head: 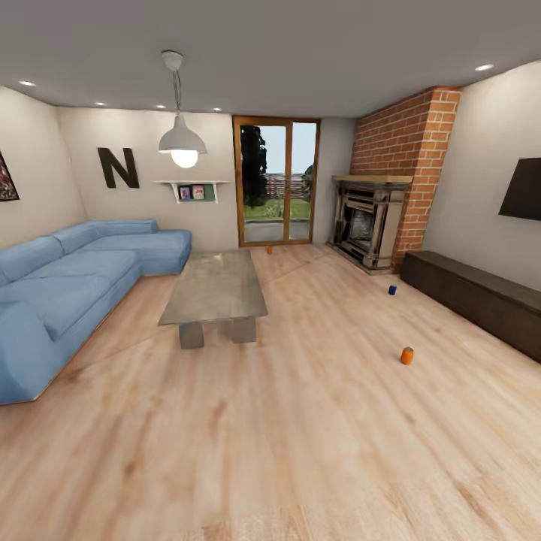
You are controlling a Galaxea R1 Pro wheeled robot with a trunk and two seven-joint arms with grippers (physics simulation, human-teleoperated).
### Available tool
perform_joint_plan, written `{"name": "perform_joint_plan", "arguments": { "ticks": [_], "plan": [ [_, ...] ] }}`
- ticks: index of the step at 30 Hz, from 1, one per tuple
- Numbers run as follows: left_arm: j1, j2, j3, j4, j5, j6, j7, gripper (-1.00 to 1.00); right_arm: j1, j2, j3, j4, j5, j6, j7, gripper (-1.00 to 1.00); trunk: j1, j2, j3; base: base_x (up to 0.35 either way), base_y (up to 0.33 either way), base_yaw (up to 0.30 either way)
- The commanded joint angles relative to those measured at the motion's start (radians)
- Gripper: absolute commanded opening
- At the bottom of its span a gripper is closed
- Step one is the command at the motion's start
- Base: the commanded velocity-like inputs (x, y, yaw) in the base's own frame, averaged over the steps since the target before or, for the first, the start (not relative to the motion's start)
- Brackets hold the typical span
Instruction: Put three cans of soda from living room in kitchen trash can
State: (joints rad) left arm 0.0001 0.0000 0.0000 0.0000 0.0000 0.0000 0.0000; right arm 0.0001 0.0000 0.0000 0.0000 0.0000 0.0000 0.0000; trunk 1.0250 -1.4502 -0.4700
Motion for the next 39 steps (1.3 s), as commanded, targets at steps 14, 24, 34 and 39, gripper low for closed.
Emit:
{"name": "perform_joint_plan", "arguments": {
  "ticks": [14, 24, 34, 39],
  "plan": [
    [0.003, -0.010, -0.002, -0.037, 0.000, -0.011, -0.006, 1.00, -0.002, 0.020, -0.005, -0.002, 0.002, -0.004, 0.002, 1.00, 0.000, 0.000, 0.000, 0.000, 0.000, 0.000],
    [0.003, -0.010, 0.001, -0.041, 0.000, -0.011, -0.006, 1.00, -0.002, 0.023, -0.005, -0.002, 0.002, -0.005, 0.002, 1.00, 0.000, 0.000, 0.000, 0.000, 0.000, 0.000],
    [0.003, -0.010, -0.001, -0.042, 0.000, -0.011, -0.006, 1.00, -0.002, 0.023, -0.006, -0.002, -0.005, -0.009, 0.001, 1.00, 0.000, 0.000, 0.000, 0.000, 0.000, 0.000],
    [0.003, -0.005, -0.004, -0.044, 0.000, -0.012, -0.006, 1.00, -0.002, 0.023, -0.006, -0.002, -0.024, -0.011, 0.001, 1.00, 0.000, 0.000, 0.000, 0.000, 0.000, 0.000]
  ]
}}
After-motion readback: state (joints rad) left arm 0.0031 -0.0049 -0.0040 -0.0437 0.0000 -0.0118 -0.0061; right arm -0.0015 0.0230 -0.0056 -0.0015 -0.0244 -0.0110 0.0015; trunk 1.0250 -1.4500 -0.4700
